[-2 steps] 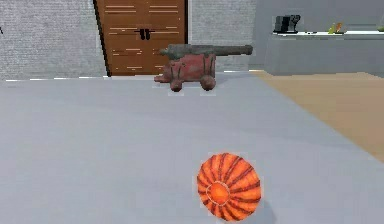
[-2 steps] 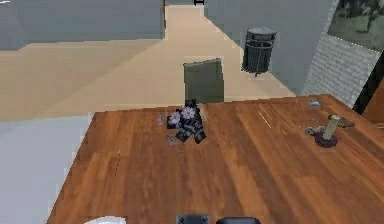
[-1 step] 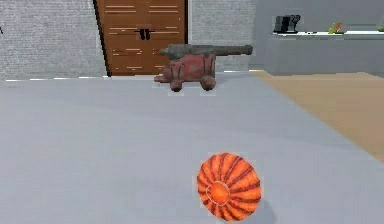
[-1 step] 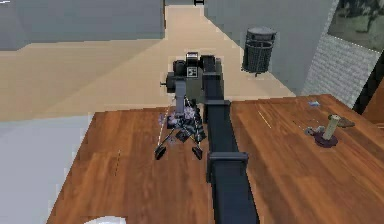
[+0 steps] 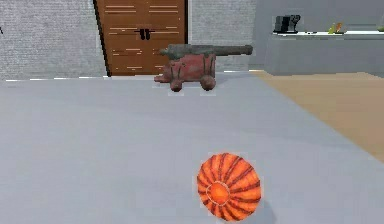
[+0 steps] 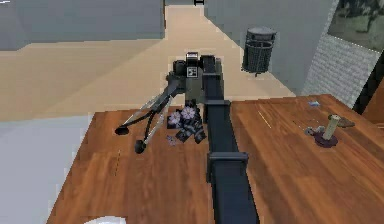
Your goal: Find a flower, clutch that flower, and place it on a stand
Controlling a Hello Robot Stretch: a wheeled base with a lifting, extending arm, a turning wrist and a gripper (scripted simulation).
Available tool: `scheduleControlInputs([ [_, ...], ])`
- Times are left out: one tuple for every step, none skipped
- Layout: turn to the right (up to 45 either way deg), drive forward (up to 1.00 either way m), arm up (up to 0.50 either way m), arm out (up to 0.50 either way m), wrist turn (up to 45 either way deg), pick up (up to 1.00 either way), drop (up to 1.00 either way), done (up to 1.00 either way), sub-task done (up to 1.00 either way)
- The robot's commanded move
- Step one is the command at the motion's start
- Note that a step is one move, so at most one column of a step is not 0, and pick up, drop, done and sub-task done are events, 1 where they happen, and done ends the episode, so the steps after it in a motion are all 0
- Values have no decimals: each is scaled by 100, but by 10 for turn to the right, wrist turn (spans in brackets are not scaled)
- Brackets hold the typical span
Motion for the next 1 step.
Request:
scheduleControlInputs([
  [0,0,0,0,450,0,0,0,0],
])
